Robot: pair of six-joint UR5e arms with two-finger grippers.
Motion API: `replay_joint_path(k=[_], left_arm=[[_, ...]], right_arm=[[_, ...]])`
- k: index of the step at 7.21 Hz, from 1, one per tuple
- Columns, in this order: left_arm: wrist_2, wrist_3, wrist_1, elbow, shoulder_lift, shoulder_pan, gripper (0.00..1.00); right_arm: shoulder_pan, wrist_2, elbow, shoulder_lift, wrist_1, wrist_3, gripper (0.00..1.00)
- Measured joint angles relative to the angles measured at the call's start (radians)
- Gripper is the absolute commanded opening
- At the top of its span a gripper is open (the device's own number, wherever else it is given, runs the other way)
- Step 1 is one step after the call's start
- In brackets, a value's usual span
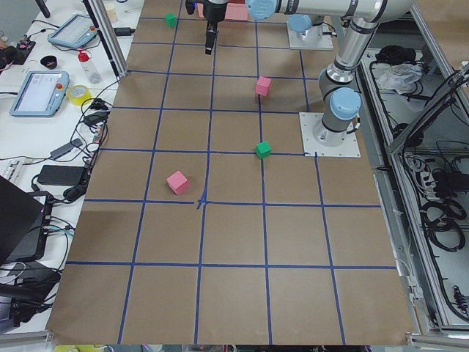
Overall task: Align button upright
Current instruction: 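Close the right gripper on the button's black body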
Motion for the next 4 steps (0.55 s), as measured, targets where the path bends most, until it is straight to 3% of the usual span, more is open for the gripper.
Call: replay_joint_path(k=[1, 2, 3, 4], left_arm=[[0.0, 0.0, 0.0, -0.001, 0.0, 0.0, 1.0], [0.001, 0.0, -0.001, -0.001, 0.0, 0.0, 1.0], [0.001, 0.0, 0.0, -0.002, 0.0, 0.0, 1.0], [0.001, 0.002, 0.0, -0.003, -0.001, 0.0, 1.0]], right_arm=[[0.0, 0.0, 0.001, 0.003, -0.009, 0.0, 0.73], [0.0, 0.001, 0.003, 0.005, -0.013, 0.0, 0.21], [0.0, 0.001, 0.007, 0.005, -0.013, 0.0, 0.02], [0.0, 0.0, 0.014, 0.004, -0.011, -0.001, 0.0]])
